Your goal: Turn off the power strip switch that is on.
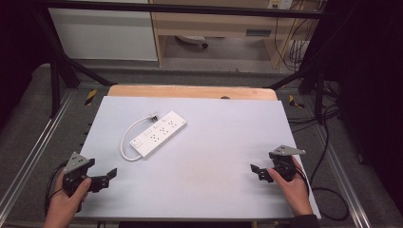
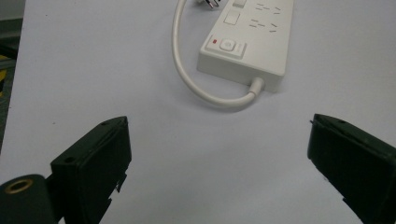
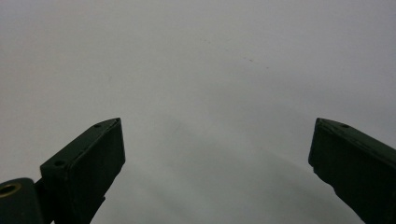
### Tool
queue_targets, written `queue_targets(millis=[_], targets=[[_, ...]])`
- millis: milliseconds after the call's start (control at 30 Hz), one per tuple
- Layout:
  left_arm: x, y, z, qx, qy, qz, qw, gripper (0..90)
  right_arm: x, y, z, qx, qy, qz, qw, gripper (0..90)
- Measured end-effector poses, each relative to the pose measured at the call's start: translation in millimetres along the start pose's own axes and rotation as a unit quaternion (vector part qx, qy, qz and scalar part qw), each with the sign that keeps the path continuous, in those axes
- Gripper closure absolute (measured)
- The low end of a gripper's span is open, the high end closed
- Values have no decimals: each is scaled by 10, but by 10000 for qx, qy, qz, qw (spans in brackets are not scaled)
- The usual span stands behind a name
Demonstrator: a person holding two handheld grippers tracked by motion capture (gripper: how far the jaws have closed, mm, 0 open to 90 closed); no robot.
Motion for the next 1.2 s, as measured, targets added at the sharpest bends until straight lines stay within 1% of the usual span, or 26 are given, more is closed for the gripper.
queue_targets(millis=[167,233,300,400,567,700,733,800,833,900,933,967,1000,1100,1167,1200], targets=[[-5,16,8,-44,-29,63,10000,62,2,-1,5,-38,-27,-1,10000,42],[-3,16,11,-45,-33,64,10000,64,-1,9,5,-80,-30,33,10000,42],[-3,21,17,-62,-52,74,9999,66,-6,19,0,-56,-39,73,9999,42],[-10,39,28,-79,-73,119,9999,67,-22,40,0,-88,-64,145,9998,42],[-17,87,89,-160,-202,197,9995,69,-41,74,-21,-103,-104,285,9995,42],[2,132,153,-108,-268,197,9994,69,-38,92,-35,-121,-91,330,9993,42],[14,145,172,-121,-297,178,9993,71,-34,95,-42,-118,-85,335,9993,42],[45,180,215,-133,-347,152,9992,72,-30,93,-46,-129,-79,324,9994,42],[61,203,237,-134,-362,136,9992,76,-23,87,-57,-178,-63,293,9994,42],[98,257,280,-72,-398,130,9991,77,-12,85,-69,-204,-46,281,9994,42],[144,309,312,5,-424,89,9991,78,-8,86,-74,-220,-31,271,9994,42],[171,341,325,6,-438,85,9990,79,-1,89,-77,-250,-22,275,9993,42],[171,341,325,6,-438,85,9990,79,-1,89,-77,-250,-22,275,9993,42],[264,443,357,31,-423,77,9991,79,9,94,-107,-283,25,269,9992,42],[321,516,396,37,-468,82,9989,80,8,96,-112,-278,34,275,9992,42],[375,589,433,53,-510,88,9986,81,7,97,-110,-281,33,280,9992,42]])
Point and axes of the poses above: each handheld gripper's, and its own axes: x roughly forward along the jaws, y roughly out of its top, z roughly to its right, the point moved 10 cm from there along x, roughly forward along the jaws, and after that the axes turned 7 degrees about y, right-handed, at the moved point
